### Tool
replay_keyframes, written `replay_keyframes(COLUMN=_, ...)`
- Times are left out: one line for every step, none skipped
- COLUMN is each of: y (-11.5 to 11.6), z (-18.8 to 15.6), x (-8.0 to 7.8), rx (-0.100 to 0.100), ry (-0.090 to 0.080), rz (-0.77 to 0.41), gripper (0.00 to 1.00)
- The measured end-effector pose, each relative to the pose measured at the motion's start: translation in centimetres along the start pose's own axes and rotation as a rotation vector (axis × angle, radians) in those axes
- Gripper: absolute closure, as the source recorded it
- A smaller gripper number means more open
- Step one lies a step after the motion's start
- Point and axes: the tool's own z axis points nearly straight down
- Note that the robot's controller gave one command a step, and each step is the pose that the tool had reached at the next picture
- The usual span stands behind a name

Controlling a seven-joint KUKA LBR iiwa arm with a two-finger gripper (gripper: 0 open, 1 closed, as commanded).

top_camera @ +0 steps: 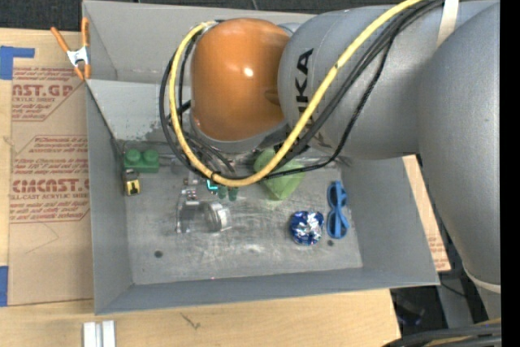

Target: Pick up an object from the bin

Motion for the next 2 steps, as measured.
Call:
replay_keyframes(y=-2.7, z=13.9, x=0.0, rx=-0.003, ry=-0.012, rz=-0.026, gripper=0.0)
replay_keyframes(y=-11.9, z=8.6, x=1.4, rx=0.003, ry=-0.01, rz=-0.024, gripper=0.0)
